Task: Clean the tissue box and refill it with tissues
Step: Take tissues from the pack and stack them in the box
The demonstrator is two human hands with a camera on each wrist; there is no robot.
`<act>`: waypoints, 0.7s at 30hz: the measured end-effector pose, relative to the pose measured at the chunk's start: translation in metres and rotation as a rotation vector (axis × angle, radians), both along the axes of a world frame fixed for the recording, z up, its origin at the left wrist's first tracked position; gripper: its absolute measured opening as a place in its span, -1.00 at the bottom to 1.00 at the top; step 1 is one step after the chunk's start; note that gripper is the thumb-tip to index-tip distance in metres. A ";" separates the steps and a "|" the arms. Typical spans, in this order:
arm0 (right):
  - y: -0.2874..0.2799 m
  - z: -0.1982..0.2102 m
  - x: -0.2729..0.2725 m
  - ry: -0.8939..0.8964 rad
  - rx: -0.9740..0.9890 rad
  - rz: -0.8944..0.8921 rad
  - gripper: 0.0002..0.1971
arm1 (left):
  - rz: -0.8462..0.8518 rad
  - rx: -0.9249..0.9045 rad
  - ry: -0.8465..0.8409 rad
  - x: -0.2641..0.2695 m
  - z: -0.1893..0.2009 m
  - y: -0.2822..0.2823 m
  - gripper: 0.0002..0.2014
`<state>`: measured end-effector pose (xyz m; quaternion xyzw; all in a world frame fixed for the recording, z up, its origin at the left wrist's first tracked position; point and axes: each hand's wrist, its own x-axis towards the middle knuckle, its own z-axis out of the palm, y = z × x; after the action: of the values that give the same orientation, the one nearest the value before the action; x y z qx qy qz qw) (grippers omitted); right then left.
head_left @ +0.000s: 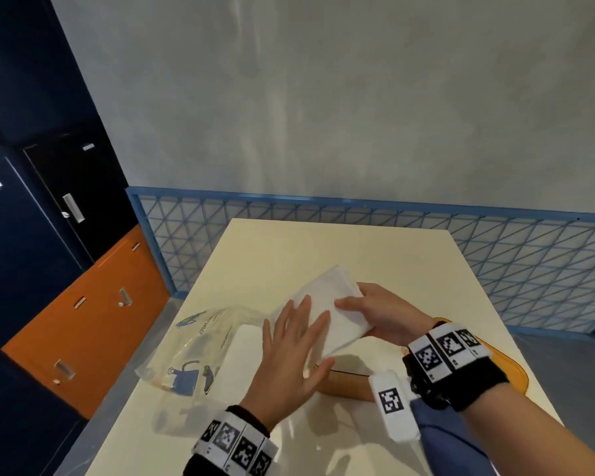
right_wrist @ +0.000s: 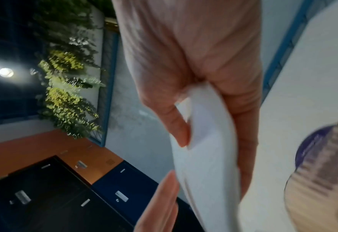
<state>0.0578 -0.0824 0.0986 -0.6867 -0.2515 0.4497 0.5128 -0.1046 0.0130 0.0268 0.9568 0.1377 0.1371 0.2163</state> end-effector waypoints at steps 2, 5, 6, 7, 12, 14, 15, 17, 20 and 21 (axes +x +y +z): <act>-0.012 0.001 0.010 -0.146 -0.025 -0.019 -0.89 | 0.083 -0.275 -0.130 0.004 -0.003 -0.003 -0.34; -0.031 0.007 0.020 -0.238 -0.002 -0.041 -0.87 | 0.319 -0.744 -0.296 0.022 -0.002 0.002 -0.38; -0.036 0.008 0.022 -0.249 0.014 -0.037 -0.85 | 0.361 -0.901 -0.275 0.030 -0.003 0.006 -0.37; -0.041 0.009 0.023 -0.252 0.027 -0.035 -0.83 | 0.372 -1.045 -0.248 0.038 -0.004 0.008 -0.33; -0.055 -0.001 0.030 -0.230 0.057 -0.124 -0.81 | 0.267 -1.318 -0.235 0.069 -0.011 0.019 -0.46; -0.058 -0.013 0.033 -0.204 0.077 -0.202 -0.81 | 0.251 -1.175 -0.236 0.077 -0.007 0.015 -0.62; -0.060 -0.019 0.034 -0.190 0.082 -0.240 -0.81 | 0.254 -1.102 -0.252 0.079 -0.006 0.013 -0.66; -0.063 -0.035 0.035 -0.170 0.068 -0.303 -0.79 | 0.258 -1.000 -0.295 0.081 -0.006 0.008 -0.72; -0.067 -0.067 0.033 -0.222 -0.075 -0.368 -0.75 | 0.276 -0.874 -0.231 0.081 -0.025 0.001 -0.73; -0.067 -0.079 0.031 -0.267 -0.136 -0.367 -0.75 | 0.288 -0.815 -0.159 0.081 -0.034 -0.001 -0.70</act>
<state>0.0890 -0.1499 0.0200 -0.8073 -0.1569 0.2701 0.5006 -0.0235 0.0124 -0.0074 0.7509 0.2952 0.1736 0.5647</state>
